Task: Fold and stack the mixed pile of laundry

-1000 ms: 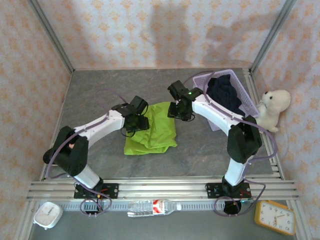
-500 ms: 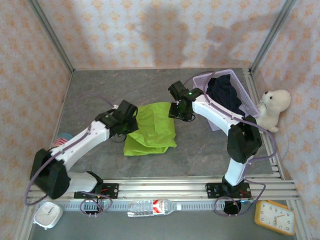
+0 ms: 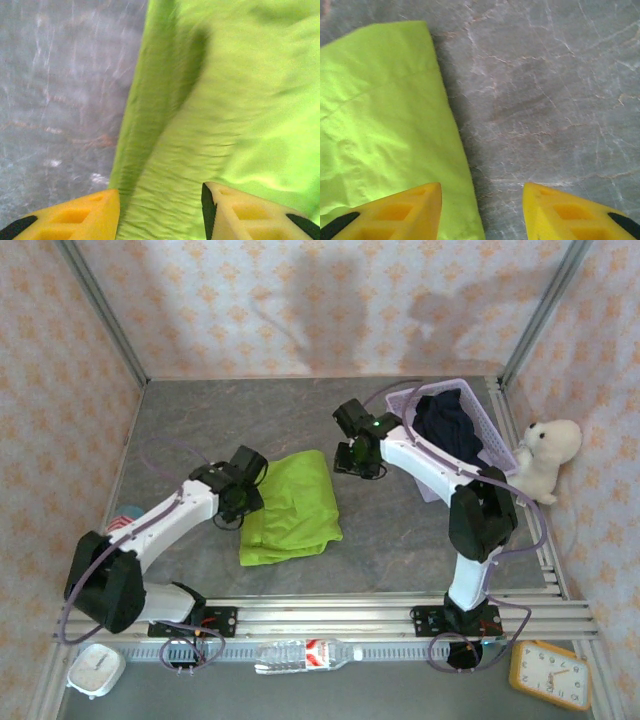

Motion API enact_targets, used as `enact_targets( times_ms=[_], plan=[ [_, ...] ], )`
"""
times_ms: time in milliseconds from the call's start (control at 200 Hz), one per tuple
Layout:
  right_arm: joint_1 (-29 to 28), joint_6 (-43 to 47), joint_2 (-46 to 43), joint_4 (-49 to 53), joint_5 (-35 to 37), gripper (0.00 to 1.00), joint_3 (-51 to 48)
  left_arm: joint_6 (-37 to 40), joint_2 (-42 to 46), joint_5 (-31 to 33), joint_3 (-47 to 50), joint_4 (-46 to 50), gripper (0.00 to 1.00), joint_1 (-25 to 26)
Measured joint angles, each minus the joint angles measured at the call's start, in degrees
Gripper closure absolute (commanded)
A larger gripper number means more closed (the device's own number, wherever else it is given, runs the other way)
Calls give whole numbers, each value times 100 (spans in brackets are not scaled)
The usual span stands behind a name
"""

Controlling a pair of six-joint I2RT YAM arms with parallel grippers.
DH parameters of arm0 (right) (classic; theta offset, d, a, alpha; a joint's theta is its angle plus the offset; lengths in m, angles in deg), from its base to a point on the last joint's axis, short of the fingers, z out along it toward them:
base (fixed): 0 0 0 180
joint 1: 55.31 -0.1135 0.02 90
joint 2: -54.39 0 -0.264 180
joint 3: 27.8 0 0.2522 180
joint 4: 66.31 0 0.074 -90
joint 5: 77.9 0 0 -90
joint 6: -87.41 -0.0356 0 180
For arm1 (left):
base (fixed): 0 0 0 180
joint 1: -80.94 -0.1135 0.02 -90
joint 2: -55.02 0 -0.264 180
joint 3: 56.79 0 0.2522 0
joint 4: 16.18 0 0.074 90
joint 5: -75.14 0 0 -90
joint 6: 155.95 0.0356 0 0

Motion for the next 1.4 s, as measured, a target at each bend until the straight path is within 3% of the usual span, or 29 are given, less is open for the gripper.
enact_targets(
  times_ms=[180,485,725,886,1086,1306,1401],
  plan=[
    [0,48,210,-391,-470,69,151,85,302,-179,-146,-413,65,4],
    [0,-48,1543,-1320,-1300,76,876,57,-769,-417,-136,-1198,73,-9],
    [15,-240,2306,-1370,-1213,75,1226,-66,-1781,13,-162,-1071,74,-380],
    [17,-240,2332,-1364,-1196,65,1244,131,-2317,111,-820,-686,69,-426],
    [50,116,1482,-1121,-1139,48,651,555,-2243,28,-1440,-319,60,-452],
    [-63,785,-468,-632,-1408,38,-612,664,-1622,-413,-1453,-223,58,-444],
    [-223,973,-927,-520,-1703,37,-1285,647,-1672,-564,-1440,-297,59,-417]
  ],
)
